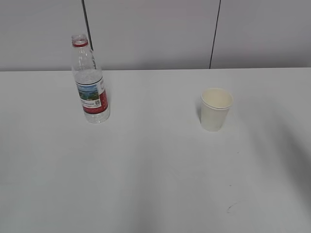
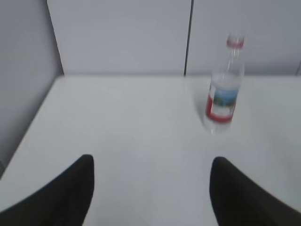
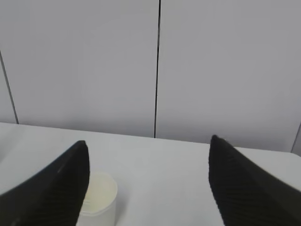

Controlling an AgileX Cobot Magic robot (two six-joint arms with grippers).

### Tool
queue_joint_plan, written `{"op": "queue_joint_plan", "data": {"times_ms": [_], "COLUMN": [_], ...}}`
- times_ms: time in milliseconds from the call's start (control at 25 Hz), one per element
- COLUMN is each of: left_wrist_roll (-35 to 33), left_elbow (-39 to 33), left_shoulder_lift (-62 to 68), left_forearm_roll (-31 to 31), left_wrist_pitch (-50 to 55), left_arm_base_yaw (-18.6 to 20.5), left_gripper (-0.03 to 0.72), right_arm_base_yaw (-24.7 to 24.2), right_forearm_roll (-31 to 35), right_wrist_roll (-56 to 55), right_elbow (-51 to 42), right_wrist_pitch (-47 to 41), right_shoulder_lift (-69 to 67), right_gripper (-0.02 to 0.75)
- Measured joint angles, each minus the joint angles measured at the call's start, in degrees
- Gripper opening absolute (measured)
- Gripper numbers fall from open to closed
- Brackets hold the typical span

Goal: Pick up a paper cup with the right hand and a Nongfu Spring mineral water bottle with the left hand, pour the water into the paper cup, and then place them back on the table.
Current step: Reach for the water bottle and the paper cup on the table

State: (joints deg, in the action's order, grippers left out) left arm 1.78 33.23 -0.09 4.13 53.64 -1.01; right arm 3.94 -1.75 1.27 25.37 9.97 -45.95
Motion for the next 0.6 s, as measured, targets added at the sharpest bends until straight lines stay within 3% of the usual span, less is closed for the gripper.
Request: {"op": "queue_joint_plan", "data": {"times_ms": [320, 600], "left_wrist_roll": [-3.6, -4.3], "left_elbow": [0.8, 0.7], "left_shoulder_lift": [16.0, 35.2], "left_forearm_roll": [-5.9, -6.5], "left_wrist_pitch": [-34.2, -50.4], "left_arm_base_yaw": [0.0, 0.0], "left_gripper": [0.461, 0.398], "right_arm_base_yaw": [0.0, 0.0], "right_forearm_roll": [0.0, 0.0], "right_wrist_roll": [0.0, -0.1], "right_elbow": [-1.1, -1.6], "right_wrist_pitch": [17.8, 24.3], "right_shoulder_lift": [-14.2, -22.2], "right_gripper": [0.581, 0.581]}}
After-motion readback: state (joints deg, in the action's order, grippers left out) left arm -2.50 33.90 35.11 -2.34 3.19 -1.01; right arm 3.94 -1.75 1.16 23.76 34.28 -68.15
